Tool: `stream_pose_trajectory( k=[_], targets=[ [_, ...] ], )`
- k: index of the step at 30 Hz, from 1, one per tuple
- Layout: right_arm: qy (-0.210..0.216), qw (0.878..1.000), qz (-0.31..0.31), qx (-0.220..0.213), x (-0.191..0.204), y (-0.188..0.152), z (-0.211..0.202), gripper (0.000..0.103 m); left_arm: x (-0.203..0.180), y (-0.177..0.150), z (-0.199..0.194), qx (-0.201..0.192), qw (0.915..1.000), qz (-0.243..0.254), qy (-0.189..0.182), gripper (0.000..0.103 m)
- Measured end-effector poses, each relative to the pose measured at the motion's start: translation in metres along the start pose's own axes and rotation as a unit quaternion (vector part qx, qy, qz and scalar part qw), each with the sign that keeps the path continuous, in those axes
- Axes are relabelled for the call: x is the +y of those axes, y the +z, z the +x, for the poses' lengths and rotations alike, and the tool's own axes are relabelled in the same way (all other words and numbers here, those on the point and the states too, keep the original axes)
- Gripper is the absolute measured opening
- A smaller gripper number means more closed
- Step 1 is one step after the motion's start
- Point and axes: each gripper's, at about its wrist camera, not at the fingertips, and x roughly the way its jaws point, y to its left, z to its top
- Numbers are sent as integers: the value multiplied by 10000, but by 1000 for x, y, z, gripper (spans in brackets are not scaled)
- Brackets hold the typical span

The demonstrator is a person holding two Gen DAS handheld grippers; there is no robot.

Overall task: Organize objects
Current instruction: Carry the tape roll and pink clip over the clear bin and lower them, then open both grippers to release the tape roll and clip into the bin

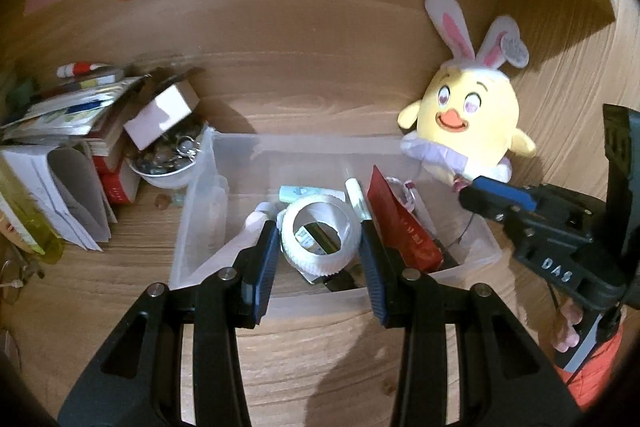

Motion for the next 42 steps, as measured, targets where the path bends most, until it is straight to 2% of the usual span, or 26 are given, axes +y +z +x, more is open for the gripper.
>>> stream_pose_trajectory(
  k=[9, 18, 23, 25, 30, 33, 35, 42],
  targets=[
    [-62, 9989, -32, 459, -4, -13, 31, 18, -13, 1, 27, 248, 9994, 260, -11, 40],
    [-85, 9978, -158, 636, 3, -15, 42, 19, -18, -2, 43, 420, 9984, 380, -1, 42],
    [-138, 9978, -118, 640, 1, -13, 40, 23, -15, -1, 37, 301, 9991, 306, -38, 61],
    [-128, 9980, -78, 619, 1, -13, 37, 34, -14, 1, 31, 234, 9993, 287, -47, 62],
    [-177, 9989, -54, 440, 4, -14, 24, 39, -12, 2, 8, -45, 9995, 305, 20, 73],
    [-52, 9994, -3, 339, 6, -15, 14, 48, -11, 1, -6, -193, 9991, 343, 130, 77],
    [96, 9996, 58, 246, 8, -17, 5, 53, -8, -2, -15, -288, 9990, 307, 181, 90],
    [199, 9997, -74, 152, 23, -29, -15, 54, 6, -17, -36, -328, 9991, 151, 242, 91]
  ],
)
